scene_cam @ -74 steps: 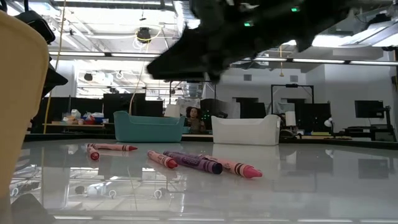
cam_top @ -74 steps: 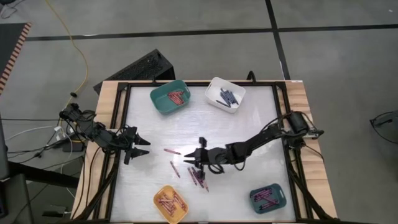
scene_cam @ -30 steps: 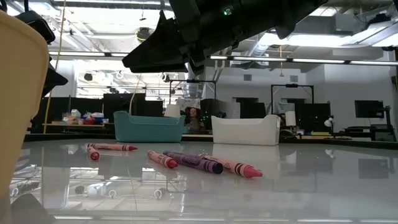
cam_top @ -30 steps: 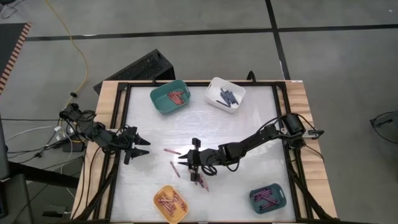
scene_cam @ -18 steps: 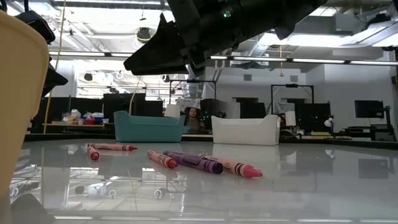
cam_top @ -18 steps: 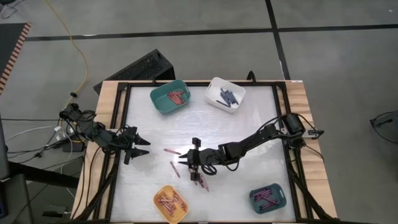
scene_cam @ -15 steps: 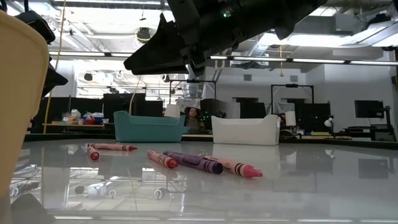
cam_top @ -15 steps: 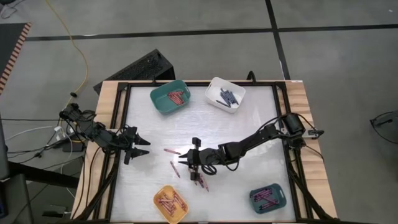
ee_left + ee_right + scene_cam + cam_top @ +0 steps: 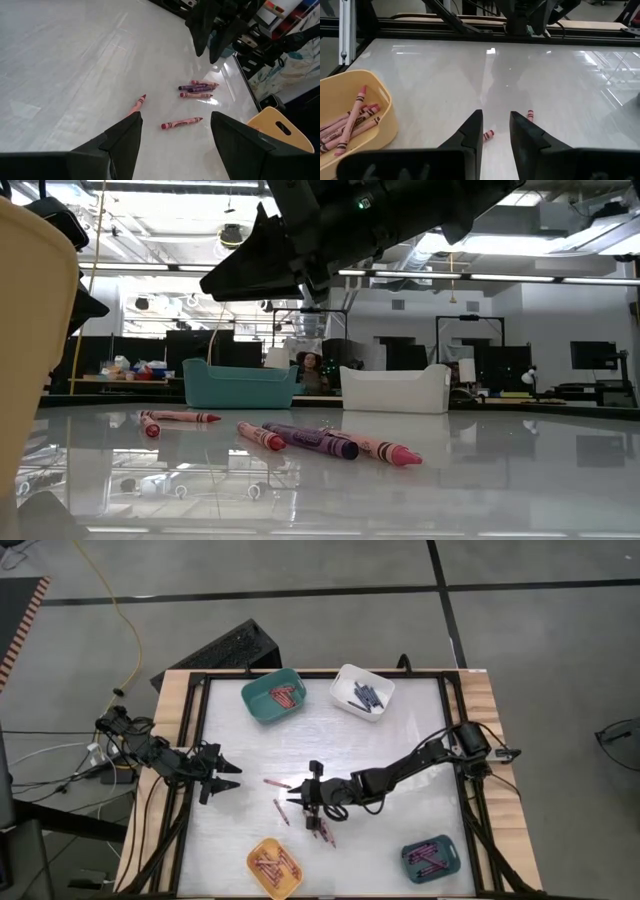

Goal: Sort crayons
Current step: Put the red crayon into the top green bin

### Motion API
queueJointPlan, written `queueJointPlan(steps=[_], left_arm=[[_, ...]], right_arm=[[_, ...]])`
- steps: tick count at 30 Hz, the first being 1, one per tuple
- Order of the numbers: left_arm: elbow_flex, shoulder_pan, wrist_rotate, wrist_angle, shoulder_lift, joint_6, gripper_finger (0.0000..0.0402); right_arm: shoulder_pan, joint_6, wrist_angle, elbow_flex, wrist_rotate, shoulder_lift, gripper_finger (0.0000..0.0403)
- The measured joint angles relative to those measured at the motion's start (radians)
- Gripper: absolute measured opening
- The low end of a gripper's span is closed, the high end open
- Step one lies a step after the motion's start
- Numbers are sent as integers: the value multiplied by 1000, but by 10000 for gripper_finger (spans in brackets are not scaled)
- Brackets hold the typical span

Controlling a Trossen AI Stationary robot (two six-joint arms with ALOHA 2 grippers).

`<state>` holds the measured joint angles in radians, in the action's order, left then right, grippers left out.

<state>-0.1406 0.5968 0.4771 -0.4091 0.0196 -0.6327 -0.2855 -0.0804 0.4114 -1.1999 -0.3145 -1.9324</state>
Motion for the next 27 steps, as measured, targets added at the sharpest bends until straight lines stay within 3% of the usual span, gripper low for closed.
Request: queueJointPlan(steps=[5,27], left_arm=[[0,0,0,0,0,0,228],[0,0,0,0,0,0,228]], right_arm=[[5,-32,0,0,-77,-1,93],[12,-45,-11,0,-77,-4,93]])
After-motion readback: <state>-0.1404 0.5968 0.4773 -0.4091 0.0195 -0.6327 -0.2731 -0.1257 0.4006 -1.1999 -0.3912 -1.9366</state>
